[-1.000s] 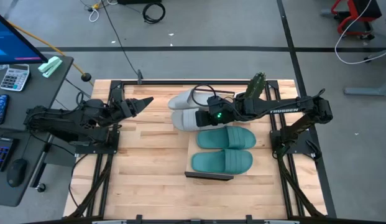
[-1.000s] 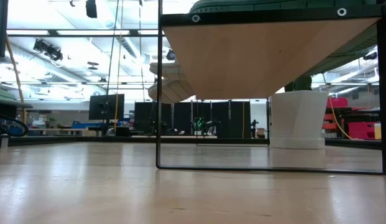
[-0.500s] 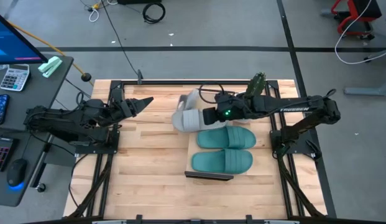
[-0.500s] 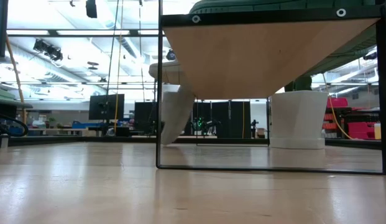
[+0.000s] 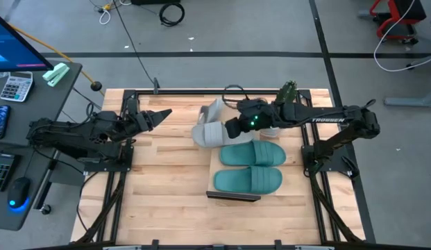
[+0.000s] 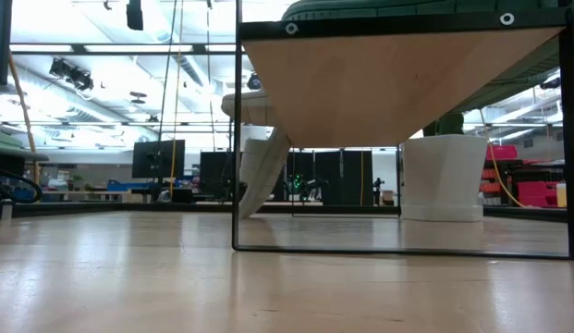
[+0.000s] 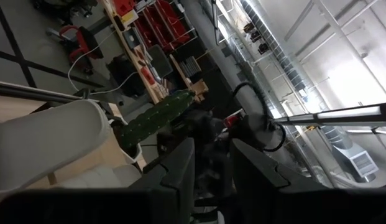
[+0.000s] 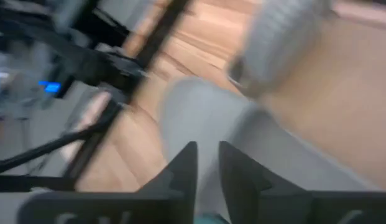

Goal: Pick and place slides into the shelf
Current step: Adjust the gray slides on the shelf

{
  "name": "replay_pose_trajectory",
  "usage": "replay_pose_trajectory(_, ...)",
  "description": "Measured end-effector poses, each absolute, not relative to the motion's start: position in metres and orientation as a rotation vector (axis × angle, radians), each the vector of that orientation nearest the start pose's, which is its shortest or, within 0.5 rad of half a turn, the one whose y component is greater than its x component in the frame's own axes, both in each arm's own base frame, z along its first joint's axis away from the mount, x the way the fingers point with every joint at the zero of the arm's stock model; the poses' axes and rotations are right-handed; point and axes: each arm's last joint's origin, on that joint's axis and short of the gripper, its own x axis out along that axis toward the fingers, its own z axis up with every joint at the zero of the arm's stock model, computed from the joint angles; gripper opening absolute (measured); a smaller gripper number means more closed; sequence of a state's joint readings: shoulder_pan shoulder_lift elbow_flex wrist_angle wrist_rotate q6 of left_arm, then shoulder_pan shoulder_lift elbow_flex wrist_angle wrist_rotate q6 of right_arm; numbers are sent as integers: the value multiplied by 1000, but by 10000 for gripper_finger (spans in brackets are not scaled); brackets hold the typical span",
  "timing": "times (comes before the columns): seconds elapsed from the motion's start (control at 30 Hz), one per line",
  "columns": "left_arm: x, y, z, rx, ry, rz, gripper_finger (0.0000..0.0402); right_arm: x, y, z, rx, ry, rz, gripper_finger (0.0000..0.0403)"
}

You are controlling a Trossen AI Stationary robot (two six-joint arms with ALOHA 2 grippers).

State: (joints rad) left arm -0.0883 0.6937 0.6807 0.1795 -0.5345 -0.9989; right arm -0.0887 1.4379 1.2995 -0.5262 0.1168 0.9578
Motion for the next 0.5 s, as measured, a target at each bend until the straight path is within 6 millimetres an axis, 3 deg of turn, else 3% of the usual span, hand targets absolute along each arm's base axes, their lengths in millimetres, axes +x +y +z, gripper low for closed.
replay_pose_trajectory(0.13, 155, 1, 344, -1031, -372, 334, 107, 316, -41, 342, 874, 438, -405, 118)
replay_pose_trajectory(0.3, 155, 1, 344, -1036, -376, 338, 107, 312, -64, 356, 916, 379, -464, 184)
replay_pose_trajectory(0.5, 155, 2, 344, -1040, -381, 344, 107, 310, -89, 367, 978, 322, -510, 206)
